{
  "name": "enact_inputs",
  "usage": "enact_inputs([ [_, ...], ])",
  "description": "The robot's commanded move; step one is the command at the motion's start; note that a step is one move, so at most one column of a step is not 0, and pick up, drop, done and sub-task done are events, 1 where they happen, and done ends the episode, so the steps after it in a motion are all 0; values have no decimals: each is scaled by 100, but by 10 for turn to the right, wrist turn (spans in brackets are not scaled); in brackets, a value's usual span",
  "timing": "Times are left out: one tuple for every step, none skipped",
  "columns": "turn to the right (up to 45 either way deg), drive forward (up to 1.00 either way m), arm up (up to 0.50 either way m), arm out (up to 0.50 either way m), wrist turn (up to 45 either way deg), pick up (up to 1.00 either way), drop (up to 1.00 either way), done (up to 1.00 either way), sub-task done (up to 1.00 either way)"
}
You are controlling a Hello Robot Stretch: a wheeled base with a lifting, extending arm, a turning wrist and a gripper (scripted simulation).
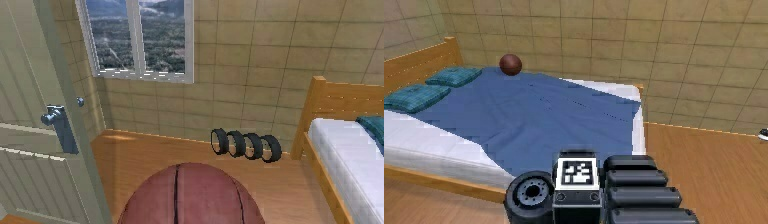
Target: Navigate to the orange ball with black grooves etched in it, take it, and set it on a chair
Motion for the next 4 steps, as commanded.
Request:
enact_inputs([
  [-450, 0, 0, 0, 0, 0, 0, 0, 0],
  [-450, 0, 0, 0, 0, 0, 0, 0, 0],
  [-450, 0, 0, 0, 0, 0, 0, 0, 0],
  [-300, 0, 0, 0, 0, 0, 0, 0, 0],
])
